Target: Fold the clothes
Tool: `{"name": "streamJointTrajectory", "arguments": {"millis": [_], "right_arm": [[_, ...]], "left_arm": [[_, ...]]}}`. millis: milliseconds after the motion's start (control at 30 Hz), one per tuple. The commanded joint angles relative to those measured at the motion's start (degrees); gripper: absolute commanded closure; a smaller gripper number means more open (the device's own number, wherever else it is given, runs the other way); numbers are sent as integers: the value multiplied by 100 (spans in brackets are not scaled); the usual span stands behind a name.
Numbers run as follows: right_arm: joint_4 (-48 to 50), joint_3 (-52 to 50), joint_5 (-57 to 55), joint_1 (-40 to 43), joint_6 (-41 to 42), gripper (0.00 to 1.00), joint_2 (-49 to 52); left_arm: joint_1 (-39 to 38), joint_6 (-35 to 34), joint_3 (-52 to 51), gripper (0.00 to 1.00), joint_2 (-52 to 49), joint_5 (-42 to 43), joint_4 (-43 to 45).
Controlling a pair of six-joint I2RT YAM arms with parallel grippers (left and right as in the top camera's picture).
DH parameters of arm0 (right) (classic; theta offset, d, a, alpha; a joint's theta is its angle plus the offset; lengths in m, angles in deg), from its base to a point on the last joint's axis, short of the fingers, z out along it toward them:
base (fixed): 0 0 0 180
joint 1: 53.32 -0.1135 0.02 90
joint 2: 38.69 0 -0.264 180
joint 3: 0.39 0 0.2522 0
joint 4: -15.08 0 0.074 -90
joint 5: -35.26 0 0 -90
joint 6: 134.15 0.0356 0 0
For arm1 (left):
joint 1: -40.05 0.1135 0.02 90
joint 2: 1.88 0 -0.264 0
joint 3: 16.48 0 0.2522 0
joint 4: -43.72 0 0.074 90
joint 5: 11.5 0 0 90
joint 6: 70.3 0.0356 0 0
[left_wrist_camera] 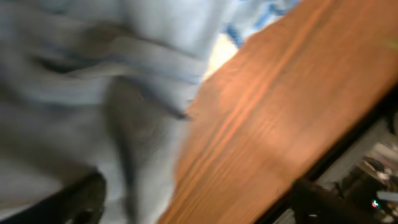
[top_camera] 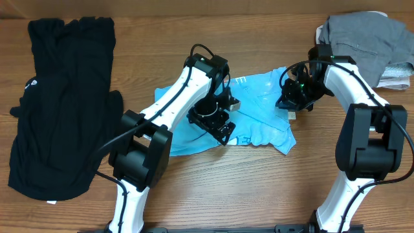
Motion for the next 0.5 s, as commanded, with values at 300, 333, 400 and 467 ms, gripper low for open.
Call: {"name": "streamJointTrajectory", "arguments": {"millis": [300, 333, 400, 467], "right_arm": [[31, -24, -807, 4, -127, 53, -208], [4, -24, -975, 4, -120, 51, -208], [-57, -24, -1255, 4, -52, 46, -208], [-116, -24, -1482, 4, 79, 43, -208]], "left_arm": [[826, -651, 396, 0, 74, -568, 63], [890, -708, 501, 0, 74, -597, 63], [1027, -837, 732, 0, 74, -662, 59], [1169, -1001, 916, 0, 74, -789, 57]]}}
